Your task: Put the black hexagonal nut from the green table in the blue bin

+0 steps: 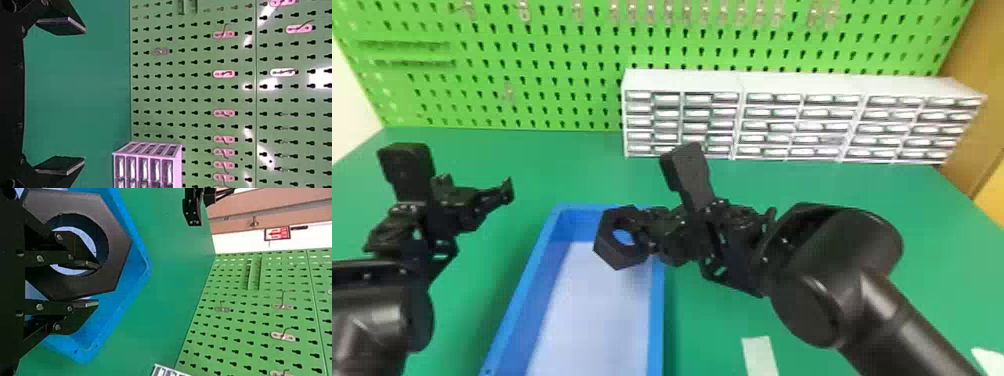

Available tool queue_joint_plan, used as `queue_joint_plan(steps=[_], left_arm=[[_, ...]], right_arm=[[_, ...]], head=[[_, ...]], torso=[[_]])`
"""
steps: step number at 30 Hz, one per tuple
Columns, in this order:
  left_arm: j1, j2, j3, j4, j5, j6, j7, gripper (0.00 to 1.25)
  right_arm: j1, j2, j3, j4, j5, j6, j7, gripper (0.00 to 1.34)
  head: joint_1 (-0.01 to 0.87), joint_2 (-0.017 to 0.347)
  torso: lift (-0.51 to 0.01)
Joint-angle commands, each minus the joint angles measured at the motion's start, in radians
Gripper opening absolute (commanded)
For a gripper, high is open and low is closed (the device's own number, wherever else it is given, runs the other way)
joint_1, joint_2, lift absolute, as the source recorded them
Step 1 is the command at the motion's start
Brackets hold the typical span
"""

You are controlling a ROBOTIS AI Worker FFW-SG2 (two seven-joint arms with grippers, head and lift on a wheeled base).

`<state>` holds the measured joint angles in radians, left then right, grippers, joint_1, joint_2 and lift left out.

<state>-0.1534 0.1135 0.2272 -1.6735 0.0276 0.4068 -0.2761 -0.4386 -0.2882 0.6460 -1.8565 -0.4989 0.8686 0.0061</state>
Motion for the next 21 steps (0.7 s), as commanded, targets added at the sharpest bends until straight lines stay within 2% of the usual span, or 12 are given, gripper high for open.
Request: queue_joint_plan(steps=[1,11,21], left_arm=[[-0.001,0.0,-0.003,0.002,0.0,0.0,0.0,1.13],[-0.005,0.0,-0.006,0.002,0.003,0.0,0.0,1.13],[-0.006,0.0,-0.009,0.002,0.003,0.0,0.0,1.13]], right_arm=[[-0.002,0.006,0.009,0.003,-0.001,-0.005,0.0,0.37],[0.006,0.032,0.014,0.023,0.01,-0.014,0.0,0.37],[0.006,0.043,0.014,0.033,0.017,-0.017,0.0,0.37]], head=[[0.666,0.032],[0.666,0.032],[0.666,0.032]], torso=[[-0.1],[-0.1],[-0.1]])
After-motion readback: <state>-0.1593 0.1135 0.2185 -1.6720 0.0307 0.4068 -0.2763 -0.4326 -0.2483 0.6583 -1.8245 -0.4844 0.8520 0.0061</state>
